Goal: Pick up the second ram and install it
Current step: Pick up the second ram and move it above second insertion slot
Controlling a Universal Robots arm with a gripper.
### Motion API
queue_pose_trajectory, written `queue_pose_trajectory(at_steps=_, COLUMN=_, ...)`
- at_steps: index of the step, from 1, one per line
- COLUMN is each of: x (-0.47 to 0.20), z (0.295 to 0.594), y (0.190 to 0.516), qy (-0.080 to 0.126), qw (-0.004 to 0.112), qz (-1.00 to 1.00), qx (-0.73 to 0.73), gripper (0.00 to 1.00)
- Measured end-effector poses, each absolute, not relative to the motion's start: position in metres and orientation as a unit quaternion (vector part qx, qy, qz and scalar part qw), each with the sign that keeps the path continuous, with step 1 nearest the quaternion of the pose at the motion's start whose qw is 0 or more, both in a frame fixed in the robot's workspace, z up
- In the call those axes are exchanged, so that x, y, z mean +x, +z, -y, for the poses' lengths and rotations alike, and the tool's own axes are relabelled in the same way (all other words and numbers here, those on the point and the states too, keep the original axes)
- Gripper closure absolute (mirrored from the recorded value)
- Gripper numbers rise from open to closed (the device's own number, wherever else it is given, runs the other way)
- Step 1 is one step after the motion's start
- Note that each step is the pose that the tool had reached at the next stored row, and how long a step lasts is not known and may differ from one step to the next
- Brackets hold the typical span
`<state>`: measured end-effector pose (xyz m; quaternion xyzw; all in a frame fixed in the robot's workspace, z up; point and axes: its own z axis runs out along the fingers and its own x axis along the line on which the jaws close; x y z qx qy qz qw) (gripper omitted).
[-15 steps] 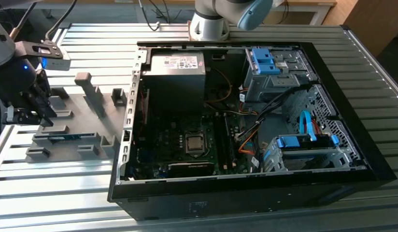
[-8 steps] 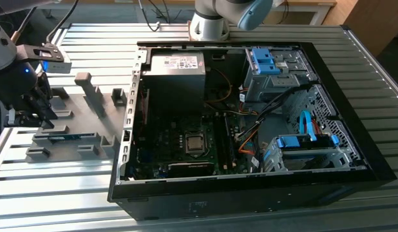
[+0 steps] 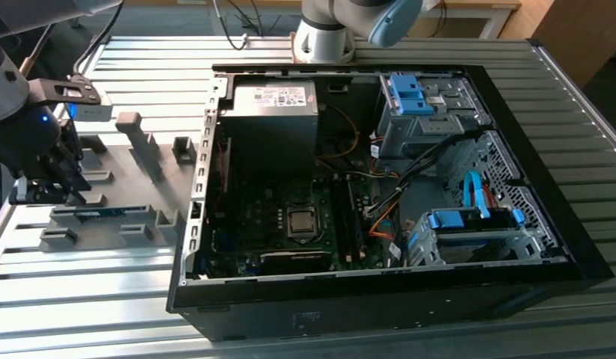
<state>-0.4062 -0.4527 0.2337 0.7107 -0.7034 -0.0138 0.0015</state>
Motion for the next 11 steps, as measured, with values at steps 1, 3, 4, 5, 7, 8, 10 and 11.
queue_pose_trajectory(at_steps=1, x=-0.406, z=0.453, y=0.233, qy=-0.014, qw=0.001, qz=0.702, qx=0.712, gripper=0.68)
queue_pose_trajectory(at_steps=3, x=-0.406, z=0.453, y=0.232, qy=-0.014, qw=0.001, qz=0.698, qx=0.716, gripper=0.68)
queue_pose_trajectory(at_steps=4, x=-0.406, z=0.453, y=0.231, qy=-0.014, qw=0.001, qz=0.698, qx=0.716, gripper=0.68)
queue_pose_trajectory(at_steps=5, x=-0.406, z=0.453, y=0.229, qy=-0.014, qw=0.001, qz=0.698, qx=0.716, gripper=0.68)
queue_pose_trajectory(at_steps=7, x=-0.406, z=0.454, y=0.227, qy=-0.014, qw=0.001, qz=0.698, qx=0.716, gripper=0.68)
queue_pose_trajectory(at_steps=8, x=-0.406, z=0.454, y=0.226, qy=-0.014, qw=0.001, qz=0.698, qx=0.716, gripper=0.68)
queue_pose_trajectory(at_steps=10, x=-0.406, z=0.454, y=0.224, qy=-0.014, qw=0.001, qz=0.698, qx=0.716, gripper=0.68)
queue_pose_trajectory(at_steps=11, x=-0.406, z=0.454, y=0.223, qy=-0.014, qw=0.001, qz=0.698, qx=0.716, gripper=0.68)
